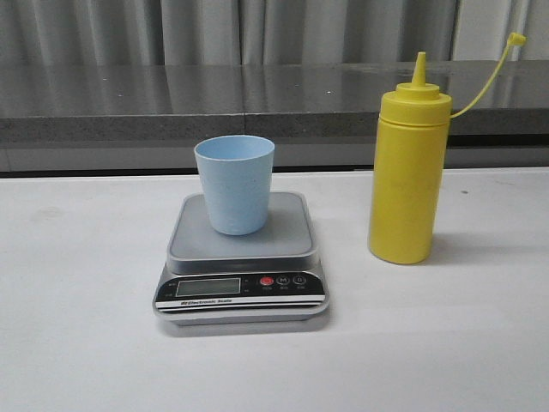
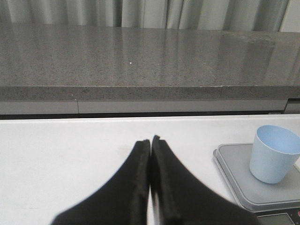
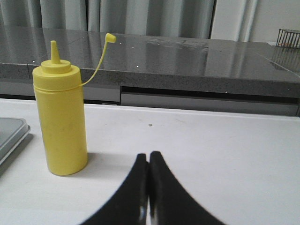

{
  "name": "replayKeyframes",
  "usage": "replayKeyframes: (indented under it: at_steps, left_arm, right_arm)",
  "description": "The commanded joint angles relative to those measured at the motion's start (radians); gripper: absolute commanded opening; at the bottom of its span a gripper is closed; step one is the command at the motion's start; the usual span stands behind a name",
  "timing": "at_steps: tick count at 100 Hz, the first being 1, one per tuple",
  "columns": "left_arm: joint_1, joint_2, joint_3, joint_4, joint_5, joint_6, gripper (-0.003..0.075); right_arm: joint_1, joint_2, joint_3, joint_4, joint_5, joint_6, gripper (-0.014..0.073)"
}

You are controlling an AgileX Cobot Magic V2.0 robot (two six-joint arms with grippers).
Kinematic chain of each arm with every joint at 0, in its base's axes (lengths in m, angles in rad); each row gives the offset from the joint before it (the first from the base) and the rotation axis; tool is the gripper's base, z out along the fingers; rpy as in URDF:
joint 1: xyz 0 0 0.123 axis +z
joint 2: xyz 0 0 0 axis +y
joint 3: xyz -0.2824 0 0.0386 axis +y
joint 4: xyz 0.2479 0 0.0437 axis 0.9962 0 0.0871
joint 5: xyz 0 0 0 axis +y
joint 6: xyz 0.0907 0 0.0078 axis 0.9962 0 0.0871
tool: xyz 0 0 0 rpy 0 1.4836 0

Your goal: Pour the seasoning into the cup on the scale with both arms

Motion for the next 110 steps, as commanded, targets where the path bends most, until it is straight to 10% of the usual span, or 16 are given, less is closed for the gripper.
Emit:
replayKeyframes:
  at_steps: [1,110]
  left_arm:
    - [0.004,0.007,-0.026,-0.002,-0.079,-0.008,-0.0020]
    - [0.009,0.006,0.013,-0.002,-0.098,-0.008,-0.0020]
  right_arm:
    - [-0.009,-0.022,-0.022,-0.007,-0.075,0.001,-0.0067]
    - [-0.009,-0.022,-0.022,-0.007,-0.075,0.001,-0.0067]
